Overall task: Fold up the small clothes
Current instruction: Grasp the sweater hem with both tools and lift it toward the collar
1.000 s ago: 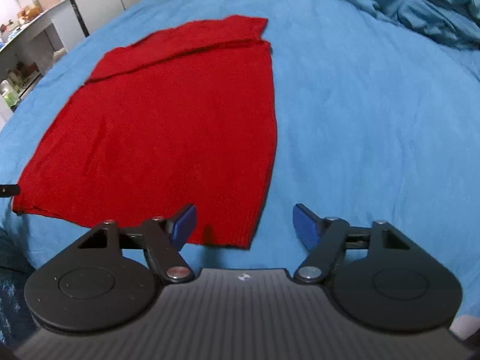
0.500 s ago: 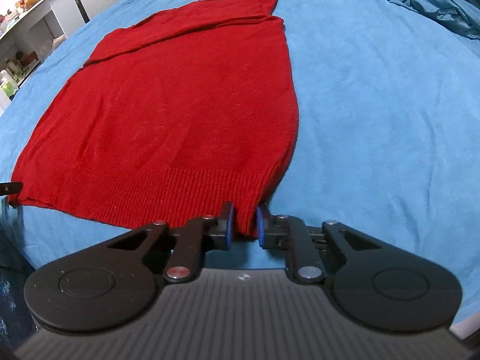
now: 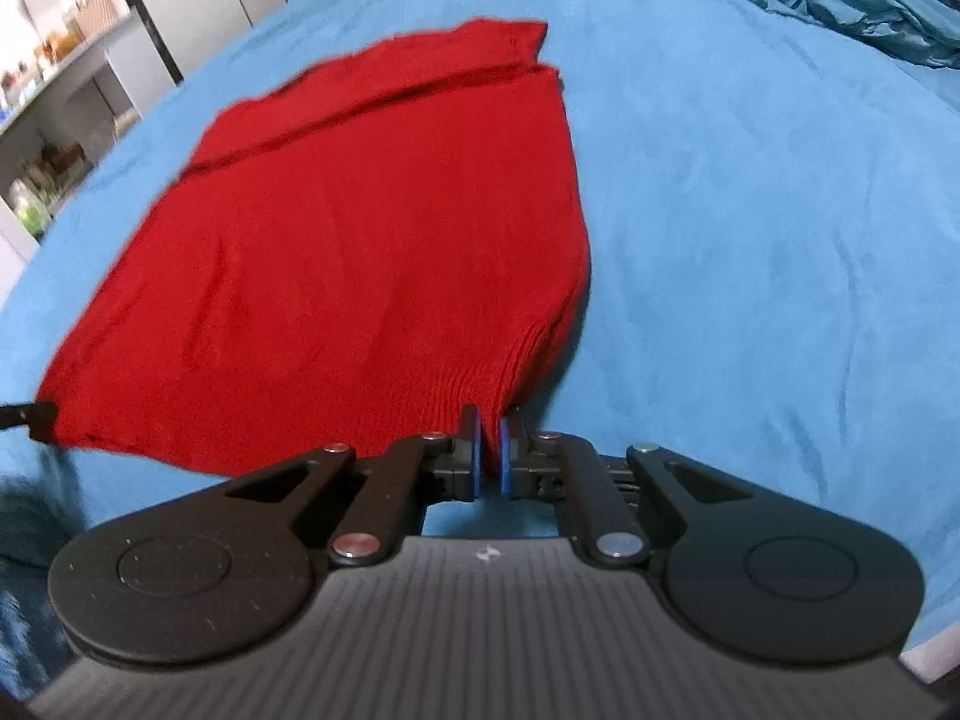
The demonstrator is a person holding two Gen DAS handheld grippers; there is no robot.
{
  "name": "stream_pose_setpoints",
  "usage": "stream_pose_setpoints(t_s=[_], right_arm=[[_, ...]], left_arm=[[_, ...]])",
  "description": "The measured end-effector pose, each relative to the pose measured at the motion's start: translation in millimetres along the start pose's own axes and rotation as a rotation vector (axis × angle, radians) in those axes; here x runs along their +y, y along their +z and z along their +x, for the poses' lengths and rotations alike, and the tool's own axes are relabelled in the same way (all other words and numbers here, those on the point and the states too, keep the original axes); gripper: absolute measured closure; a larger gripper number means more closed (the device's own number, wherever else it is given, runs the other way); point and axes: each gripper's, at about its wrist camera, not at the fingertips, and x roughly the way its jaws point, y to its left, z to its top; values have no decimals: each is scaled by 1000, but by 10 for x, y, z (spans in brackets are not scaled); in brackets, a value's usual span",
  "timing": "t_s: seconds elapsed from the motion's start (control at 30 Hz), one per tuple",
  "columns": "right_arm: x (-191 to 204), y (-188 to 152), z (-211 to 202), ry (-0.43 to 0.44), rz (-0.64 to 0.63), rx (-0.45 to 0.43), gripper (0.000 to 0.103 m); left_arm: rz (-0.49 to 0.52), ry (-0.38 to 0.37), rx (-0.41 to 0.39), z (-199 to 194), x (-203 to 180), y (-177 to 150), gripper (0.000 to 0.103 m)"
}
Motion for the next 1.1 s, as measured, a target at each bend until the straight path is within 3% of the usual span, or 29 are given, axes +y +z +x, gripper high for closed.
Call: stream_pose_setpoints(t_s=[0.17,0.27,0.4,0.53,0.7,0.8,0.93,1.1], right_arm=[[-37,261,-277,75,79,-75,82],[-70,557,-415,140,148,-130,82],[-68,1260,-454,218,200,-218,83],[64,2211,-283,215,155,-318,83],[130,3287,478,146,85,-386,83],[96,3656,1163,103,113,-354,83],[65,3690,1985,37,142,-265,83],[25,3730,2468,3,141,-245,83]], left_arm=[[-55,-51,-89,-255,-12,276,98],[-99,-87,-163,-351,-15,618,98],[-139,-100,-265,-231,-46,1445,98],[-142,-64,-357,158,-143,2386,98],[-131,25,-363,1070,-252,3386,98],[-186,51,-306,1726,-229,3619,98],[-260,62,-221,2420,-96,3612,98],[-272,76,-184,2765,22,3717,97]])
